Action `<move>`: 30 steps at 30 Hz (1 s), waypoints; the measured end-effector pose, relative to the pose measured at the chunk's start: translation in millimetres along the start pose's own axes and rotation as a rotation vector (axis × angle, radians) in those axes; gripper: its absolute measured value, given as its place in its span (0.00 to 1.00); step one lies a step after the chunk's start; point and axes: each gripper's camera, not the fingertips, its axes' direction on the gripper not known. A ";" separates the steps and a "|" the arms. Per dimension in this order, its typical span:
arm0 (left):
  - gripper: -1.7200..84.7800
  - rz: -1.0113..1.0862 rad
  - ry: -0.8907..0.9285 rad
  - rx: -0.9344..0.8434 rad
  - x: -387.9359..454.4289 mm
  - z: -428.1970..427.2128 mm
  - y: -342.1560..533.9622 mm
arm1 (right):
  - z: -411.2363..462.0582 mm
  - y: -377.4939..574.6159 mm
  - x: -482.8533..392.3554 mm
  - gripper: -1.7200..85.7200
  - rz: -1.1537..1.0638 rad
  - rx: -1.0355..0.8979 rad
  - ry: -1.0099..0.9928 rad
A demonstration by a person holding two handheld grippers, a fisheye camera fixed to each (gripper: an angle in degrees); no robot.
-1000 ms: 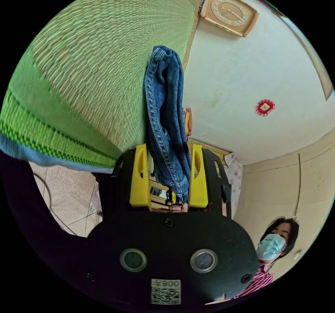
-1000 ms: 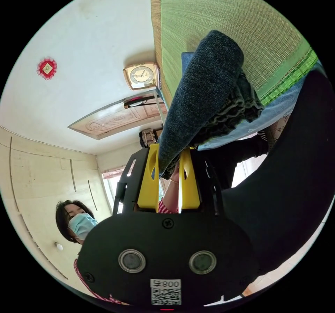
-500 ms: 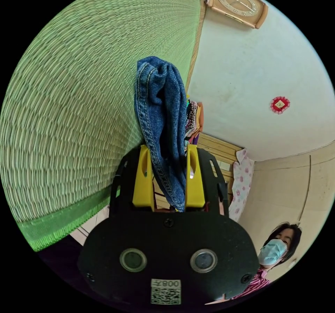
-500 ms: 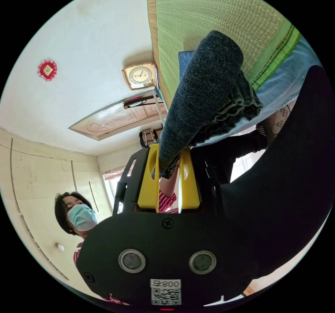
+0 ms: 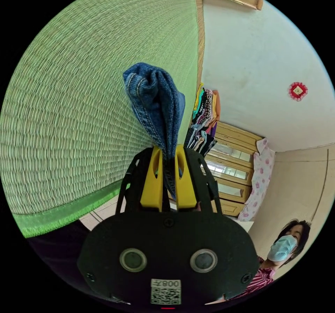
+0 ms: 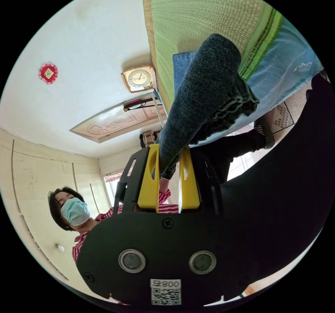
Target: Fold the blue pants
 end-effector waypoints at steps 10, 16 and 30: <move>0.09 0.095 -0.044 -0.015 57.4 71.7 58.5 | -49.7 -16.5 85.7 0.11 -0.049 0.023 -0.079; 0.08 0.338 -0.072 -0.027 151.0 152.8 75.0 | -138.5 -61.8 63.5 0.10 -0.200 0.051 -0.093; 0.08 0.976 0.227 -0.267 433.3 488.7 144.0 | -569.0 -27.4 -145.3 0.10 -0.859 0.499 0.118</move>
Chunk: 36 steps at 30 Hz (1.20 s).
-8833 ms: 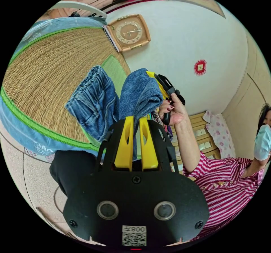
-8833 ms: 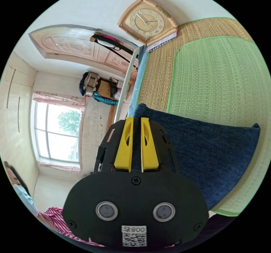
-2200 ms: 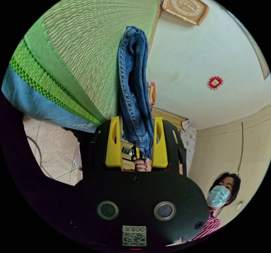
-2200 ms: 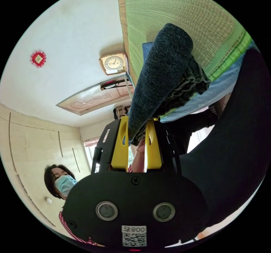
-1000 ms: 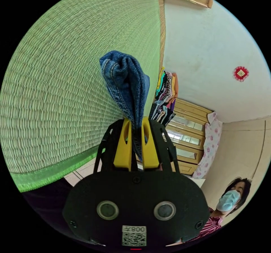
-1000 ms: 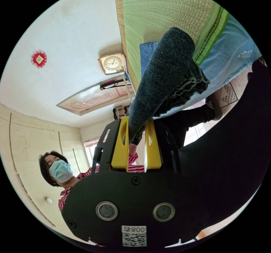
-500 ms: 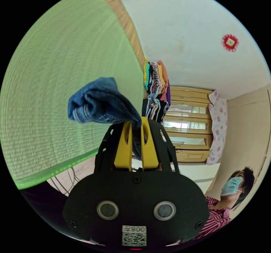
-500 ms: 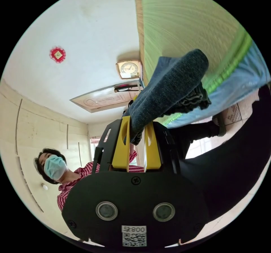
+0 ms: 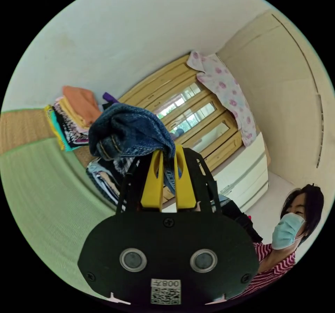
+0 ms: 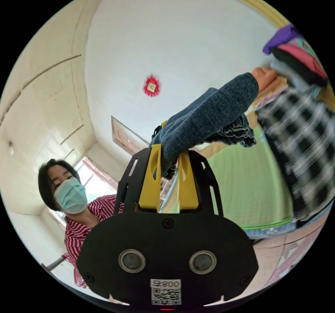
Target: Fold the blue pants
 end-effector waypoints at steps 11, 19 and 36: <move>0.09 -0.288 -0.097 -0.336 -123.2 228.7 31.5 | -234.7 89.7 328.7 0.11 0.459 0.297 0.073; 0.08 -0.224 -0.100 -0.367 -127.6 249.8 25.9 | -276.8 86.9 352.5 0.11 0.369 0.338 0.033; 0.02 -0.019 -0.374 -0.417 -152.6 314.1 -3.3 | -318.6 -60.2 262.7 0.02 0.210 0.349 0.427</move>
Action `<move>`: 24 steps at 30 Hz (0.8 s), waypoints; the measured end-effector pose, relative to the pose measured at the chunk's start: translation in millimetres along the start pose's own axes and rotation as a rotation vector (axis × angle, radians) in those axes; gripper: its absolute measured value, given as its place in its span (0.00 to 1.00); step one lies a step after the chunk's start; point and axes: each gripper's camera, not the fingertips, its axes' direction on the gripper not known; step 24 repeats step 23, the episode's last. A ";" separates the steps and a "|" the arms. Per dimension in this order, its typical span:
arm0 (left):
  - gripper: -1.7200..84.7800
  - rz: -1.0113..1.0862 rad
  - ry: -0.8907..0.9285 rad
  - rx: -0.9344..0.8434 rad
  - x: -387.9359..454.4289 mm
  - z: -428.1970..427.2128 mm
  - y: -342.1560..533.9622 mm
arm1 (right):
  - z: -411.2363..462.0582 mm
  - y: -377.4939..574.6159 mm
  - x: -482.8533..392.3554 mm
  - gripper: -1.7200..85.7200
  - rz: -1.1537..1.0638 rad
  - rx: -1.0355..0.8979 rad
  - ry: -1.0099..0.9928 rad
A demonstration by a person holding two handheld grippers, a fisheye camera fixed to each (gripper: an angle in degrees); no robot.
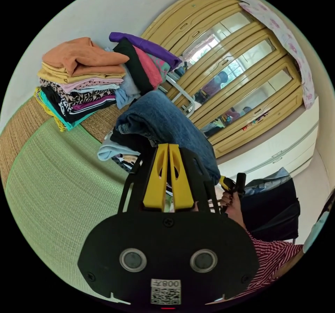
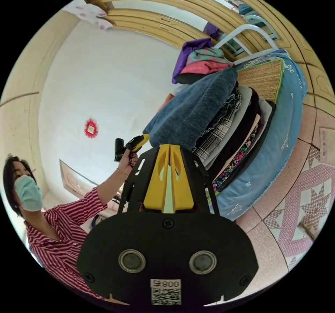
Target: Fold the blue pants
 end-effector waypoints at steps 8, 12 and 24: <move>0.02 0.059 0.043 -0.123 -44.5 -1.3 49.9 | -20.5 -73.6 -82.8 0.02 -0.081 0.023 0.109; 0.02 0.028 0.067 -0.256 -81.1 -1.8 117.6 | -38.3 -81.8 -147.6 0.02 -0.157 0.048 0.175; 0.04 -0.226 0.265 -0.323 -159.5 -14.7 248.7 | -193.1 -110.6 -396.7 0.03 -0.319 0.401 0.500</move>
